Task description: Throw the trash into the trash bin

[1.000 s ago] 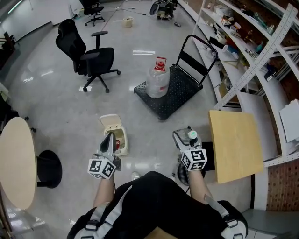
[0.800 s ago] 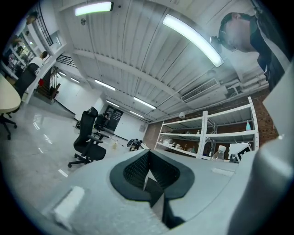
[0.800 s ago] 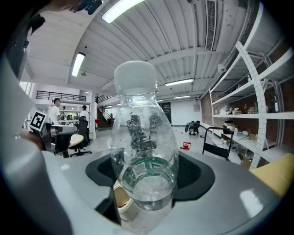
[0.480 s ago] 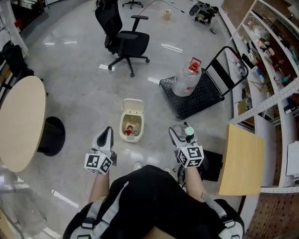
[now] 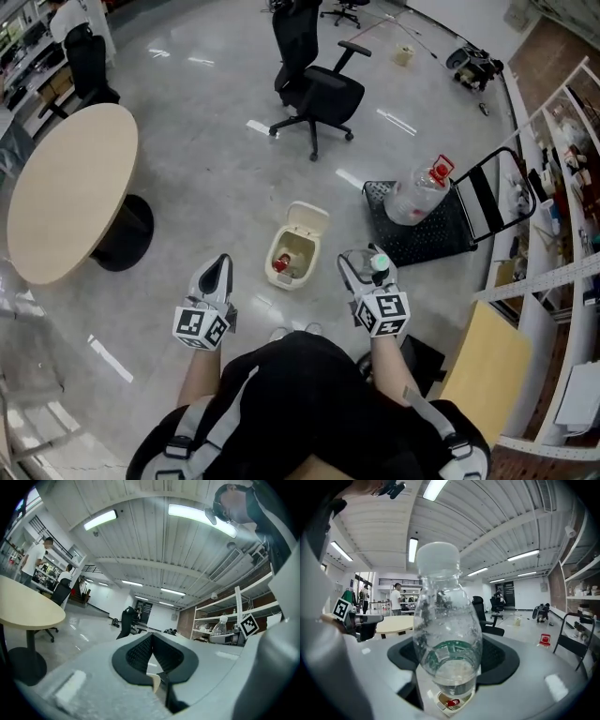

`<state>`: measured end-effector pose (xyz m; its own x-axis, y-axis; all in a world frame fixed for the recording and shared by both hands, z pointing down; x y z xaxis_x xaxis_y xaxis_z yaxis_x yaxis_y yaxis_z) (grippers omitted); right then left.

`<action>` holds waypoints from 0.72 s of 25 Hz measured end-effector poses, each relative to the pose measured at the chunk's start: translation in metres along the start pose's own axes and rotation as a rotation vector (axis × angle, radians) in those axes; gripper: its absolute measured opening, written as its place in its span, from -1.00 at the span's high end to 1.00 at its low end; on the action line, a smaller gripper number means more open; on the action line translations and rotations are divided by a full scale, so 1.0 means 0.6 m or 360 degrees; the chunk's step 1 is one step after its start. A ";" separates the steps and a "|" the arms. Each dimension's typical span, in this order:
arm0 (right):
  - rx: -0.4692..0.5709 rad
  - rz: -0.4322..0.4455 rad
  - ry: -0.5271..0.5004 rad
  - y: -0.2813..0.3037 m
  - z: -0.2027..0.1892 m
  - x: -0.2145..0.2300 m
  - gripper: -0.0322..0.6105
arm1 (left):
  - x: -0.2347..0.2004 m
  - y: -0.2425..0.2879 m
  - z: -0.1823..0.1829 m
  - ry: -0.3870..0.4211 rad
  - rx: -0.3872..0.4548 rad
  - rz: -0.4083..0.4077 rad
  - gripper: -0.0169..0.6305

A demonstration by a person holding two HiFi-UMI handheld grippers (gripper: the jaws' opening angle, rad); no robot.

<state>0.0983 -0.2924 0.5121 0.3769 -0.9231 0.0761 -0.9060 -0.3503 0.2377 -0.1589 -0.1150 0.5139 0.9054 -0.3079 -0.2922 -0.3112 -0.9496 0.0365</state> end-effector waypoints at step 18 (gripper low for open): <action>-0.0041 0.0405 -0.0009 0.151 0.019 0.069 -0.15 | 0.030 0.084 0.000 0.0082 -0.0027 0.0213 0.94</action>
<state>0.0297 -0.3638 0.5259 0.1363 -0.9819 0.1313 -0.9662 -0.1025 0.2364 -0.1583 -0.1685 0.5102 0.8699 -0.4340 -0.2344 -0.4256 -0.9006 0.0879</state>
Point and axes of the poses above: the fingertips, and each gripper's own axes: y forward along the fingers, x to its right, z out of its top, the point moved 2 cm from there along -y, backward along the fingers, and after that the axes turned 13 degrees about z, right-handed, at the moved point
